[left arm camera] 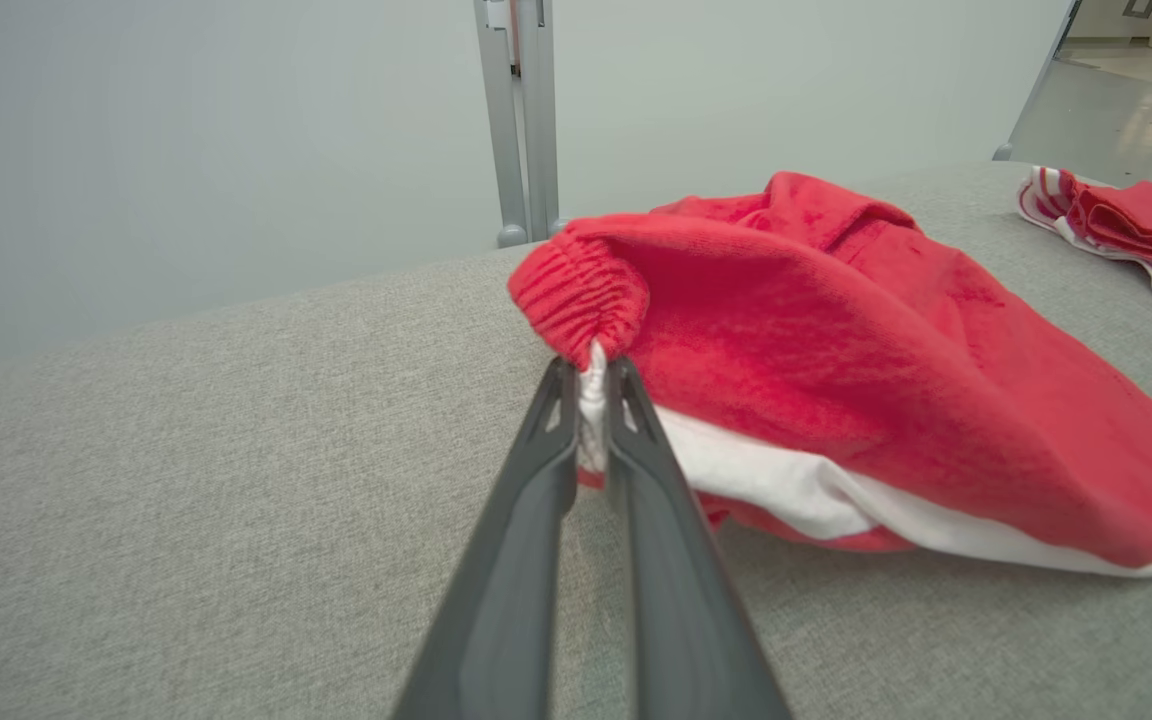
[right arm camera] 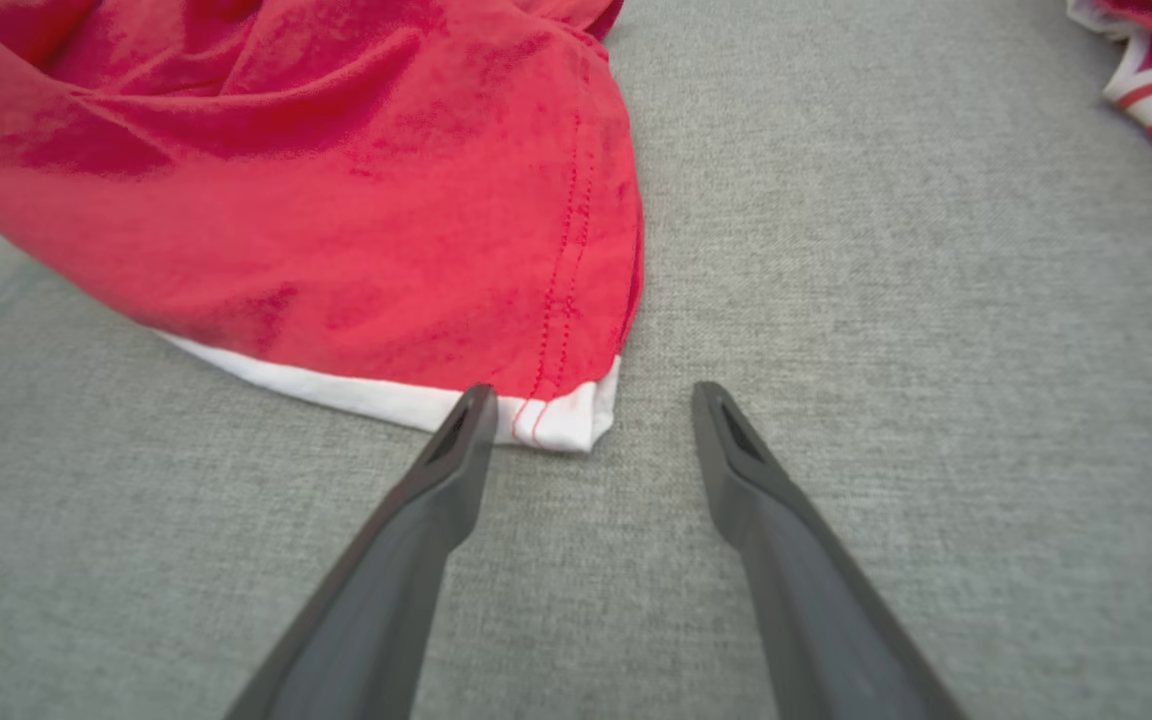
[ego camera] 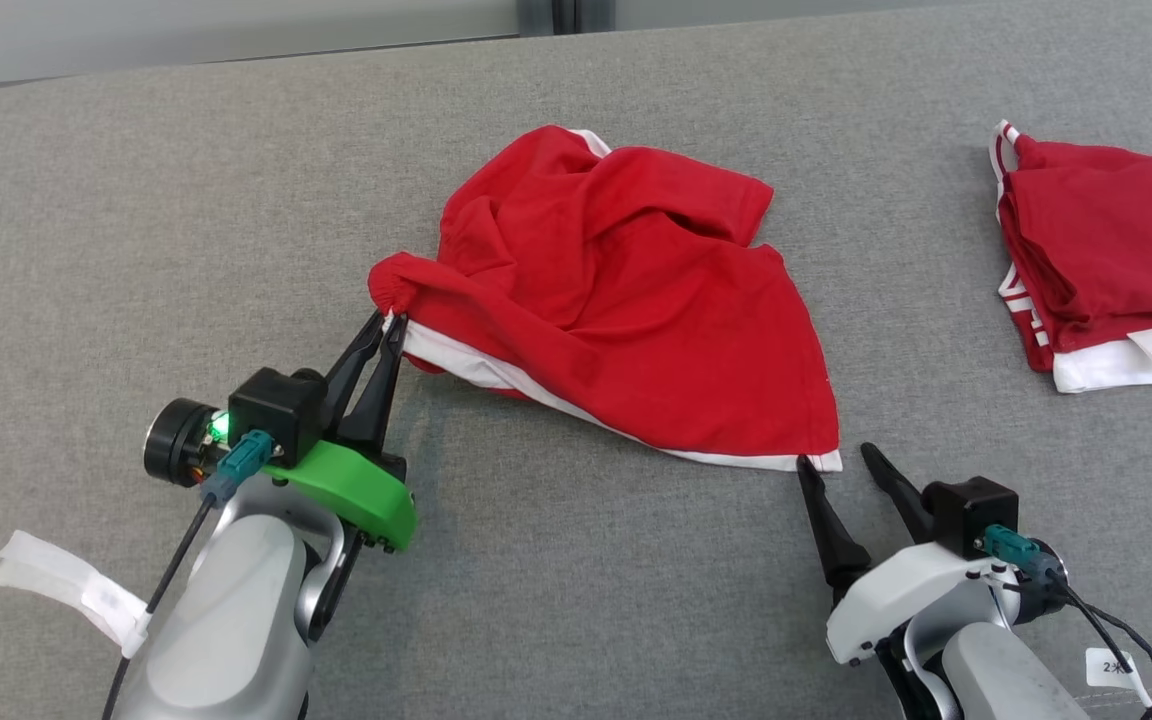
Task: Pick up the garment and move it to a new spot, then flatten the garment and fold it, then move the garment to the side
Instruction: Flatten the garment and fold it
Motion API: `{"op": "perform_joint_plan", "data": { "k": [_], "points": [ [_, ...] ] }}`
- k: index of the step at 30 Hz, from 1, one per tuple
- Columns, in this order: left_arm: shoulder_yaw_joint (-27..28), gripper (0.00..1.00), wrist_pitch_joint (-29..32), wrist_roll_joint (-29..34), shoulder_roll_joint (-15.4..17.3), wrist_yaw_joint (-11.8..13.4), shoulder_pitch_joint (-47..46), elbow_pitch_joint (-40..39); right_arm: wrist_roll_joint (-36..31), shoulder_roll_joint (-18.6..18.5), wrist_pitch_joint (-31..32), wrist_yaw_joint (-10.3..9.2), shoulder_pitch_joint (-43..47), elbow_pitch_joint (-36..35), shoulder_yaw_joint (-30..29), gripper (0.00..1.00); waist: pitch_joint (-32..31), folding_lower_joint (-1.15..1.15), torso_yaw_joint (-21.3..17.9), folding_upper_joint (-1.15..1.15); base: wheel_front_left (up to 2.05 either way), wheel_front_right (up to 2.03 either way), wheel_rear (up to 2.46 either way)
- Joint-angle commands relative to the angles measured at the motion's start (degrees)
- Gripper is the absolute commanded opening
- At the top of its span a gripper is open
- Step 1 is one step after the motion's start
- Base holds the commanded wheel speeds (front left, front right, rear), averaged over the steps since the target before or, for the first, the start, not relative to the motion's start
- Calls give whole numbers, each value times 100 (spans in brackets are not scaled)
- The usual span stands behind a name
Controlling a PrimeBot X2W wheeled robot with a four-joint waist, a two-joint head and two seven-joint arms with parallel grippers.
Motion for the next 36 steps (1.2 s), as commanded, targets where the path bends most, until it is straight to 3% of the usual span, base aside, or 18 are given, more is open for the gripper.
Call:
{"op": "perform_joint_plan", "data": {
  "k": [1, 8, 9, 15, 24, 30, 36],
  "points": [
    [29, 0, 1, 72, -2, -13, 85, -17, 67, 28, 13, 0, -84, 58, 5, 100, -3, 0, 9, 0, 0, 0, 0],
    [56, 0, 1, 139, -21, -14, 95, -46, 203, 89, 71, 0, -225, 363, 103, 100, 19, 0, 61, 0, 0, 0, 0],
    [60, 0, 1, 164, -8, -13, 108, -11, 278, 100, 80, 0, -266, 416, 198, 0, 25, 0, 72, 0, 0, 0, 0],
    [74, 0, 1, 318, 46, -13, 111, 111, 521, -8, -30, 0, -406, 304, 355, 0, 0, 0, 74, 0, 0, 0, 0],
    [-41, 0, 1, 315, 319, -13, -66, 31, 1236, -527, -150, 0, -803, -815, 485, 0, -255, 0, 18, 0, 0, 0, 0],
    [-354, 0, 79, 25, 663, -13, -567, -295, 1589, -1125, 170, 0, -1500, -1687, 530, 0, -594, 0, 16, 0, 0, 0, 0],
    [-250, 0, 484, -309, 921, -6, -1374, -865, 1508, -1275, 590, 0, -2466, -2164, 263, 0, -976, 0, 3, 0, 0, 0, 0]
  ]
}}
